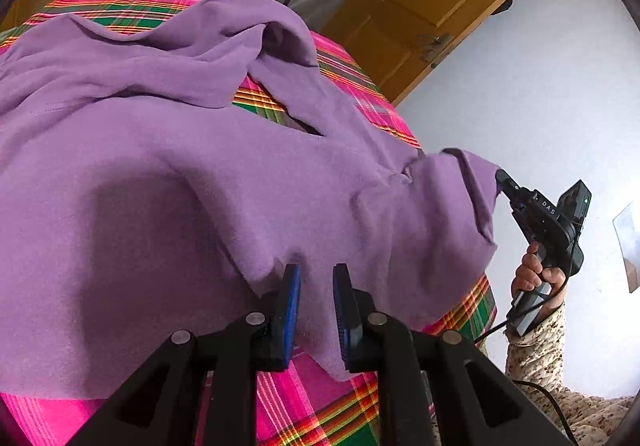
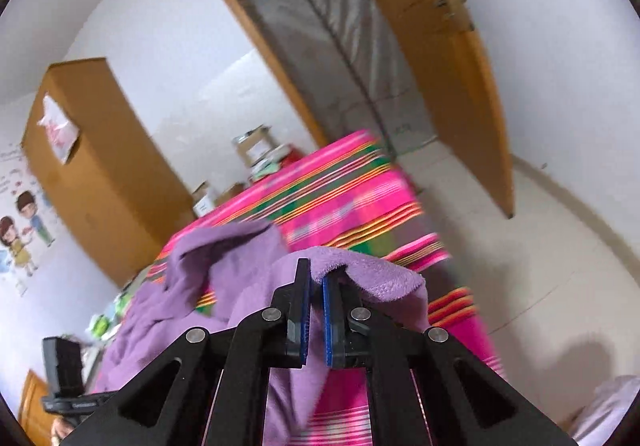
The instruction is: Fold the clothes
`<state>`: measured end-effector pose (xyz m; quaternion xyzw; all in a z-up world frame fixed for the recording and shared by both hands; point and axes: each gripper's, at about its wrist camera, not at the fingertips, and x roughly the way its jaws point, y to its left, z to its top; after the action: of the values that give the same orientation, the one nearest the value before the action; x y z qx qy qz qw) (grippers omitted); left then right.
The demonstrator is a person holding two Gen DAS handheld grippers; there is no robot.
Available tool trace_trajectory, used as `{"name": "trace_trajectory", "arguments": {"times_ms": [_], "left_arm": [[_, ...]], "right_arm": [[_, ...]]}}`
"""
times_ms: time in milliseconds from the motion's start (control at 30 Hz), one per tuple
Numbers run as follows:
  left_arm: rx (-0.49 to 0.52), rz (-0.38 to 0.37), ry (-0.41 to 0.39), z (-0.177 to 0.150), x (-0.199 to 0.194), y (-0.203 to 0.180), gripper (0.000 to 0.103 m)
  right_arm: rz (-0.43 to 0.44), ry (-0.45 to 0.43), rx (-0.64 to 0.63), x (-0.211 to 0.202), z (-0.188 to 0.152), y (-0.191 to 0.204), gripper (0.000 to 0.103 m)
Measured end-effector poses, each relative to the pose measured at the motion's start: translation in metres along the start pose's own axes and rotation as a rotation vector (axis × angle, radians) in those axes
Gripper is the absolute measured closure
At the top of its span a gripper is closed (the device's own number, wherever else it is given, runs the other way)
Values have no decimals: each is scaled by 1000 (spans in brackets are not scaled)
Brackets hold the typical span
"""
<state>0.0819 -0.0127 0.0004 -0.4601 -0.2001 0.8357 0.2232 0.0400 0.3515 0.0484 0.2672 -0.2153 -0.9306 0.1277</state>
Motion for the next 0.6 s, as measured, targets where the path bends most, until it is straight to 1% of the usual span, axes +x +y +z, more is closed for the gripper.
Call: {"name": "trace_trajectory", "arguments": {"times_ms": [167, 300, 400, 500, 600], "left_arm": [[-12, 28, -9, -1, -5, 3, 86], [-55, 75, -42, -3, -20, 20, 86], [-100, 129, -83, -7, -42, 38, 86], [-159, 207, -143, -14, -74, 60, 86], [-247, 288, -204, -26, -108, 87, 85]], "right_arm": [[-92, -18, 30, -6, 4, -35, 97], [-139, -1, 60, -7, 2, -60, 97], [-165, 19, 62, -7, -3, -70, 97], [-199, 49, 57, -1, -9, -74, 97], [-243, 82, 27, 6, -14, -74, 97]]}}
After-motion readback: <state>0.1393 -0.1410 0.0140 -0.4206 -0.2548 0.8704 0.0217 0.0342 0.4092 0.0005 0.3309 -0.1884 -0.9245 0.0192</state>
